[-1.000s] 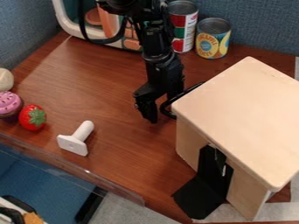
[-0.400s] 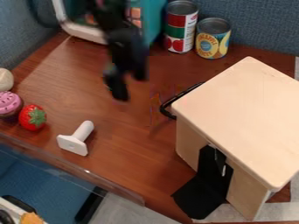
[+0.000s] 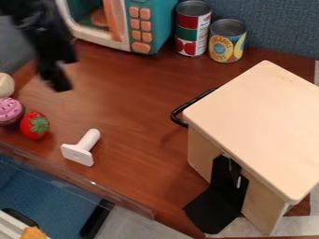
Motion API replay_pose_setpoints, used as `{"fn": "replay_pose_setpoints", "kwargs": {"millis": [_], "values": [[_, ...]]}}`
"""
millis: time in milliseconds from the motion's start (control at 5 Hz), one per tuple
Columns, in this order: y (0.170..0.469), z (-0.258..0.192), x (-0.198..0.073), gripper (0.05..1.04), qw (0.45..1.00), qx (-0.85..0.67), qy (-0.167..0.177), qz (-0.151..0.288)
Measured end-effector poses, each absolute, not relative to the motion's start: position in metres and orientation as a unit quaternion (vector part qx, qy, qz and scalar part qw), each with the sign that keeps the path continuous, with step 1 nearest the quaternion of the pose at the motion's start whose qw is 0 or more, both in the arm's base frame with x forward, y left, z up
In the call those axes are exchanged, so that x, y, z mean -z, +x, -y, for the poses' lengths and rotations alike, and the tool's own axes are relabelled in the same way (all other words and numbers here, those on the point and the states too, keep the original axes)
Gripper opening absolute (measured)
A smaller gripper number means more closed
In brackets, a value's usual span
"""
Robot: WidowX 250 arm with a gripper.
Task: Close the drawer
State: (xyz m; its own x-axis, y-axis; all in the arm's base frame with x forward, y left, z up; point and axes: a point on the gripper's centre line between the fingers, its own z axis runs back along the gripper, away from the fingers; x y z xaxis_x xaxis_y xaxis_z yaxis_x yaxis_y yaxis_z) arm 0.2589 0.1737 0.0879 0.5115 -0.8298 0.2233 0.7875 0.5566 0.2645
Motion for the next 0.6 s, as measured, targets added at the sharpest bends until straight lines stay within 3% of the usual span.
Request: {"fn": "replay_pose_setpoints", "kwargs": {"millis": [200,400,600], "values": [[0.237,-0.211,-0.102,0.999,0.922,0.356,0.067,0.133],[0.228,-0.211,-0.118,0.999,0.955,0.285,0.060,0.059],[0.233,-0.202,-0.136,0.999,0.952,0.300,0.062,0.020]]}}
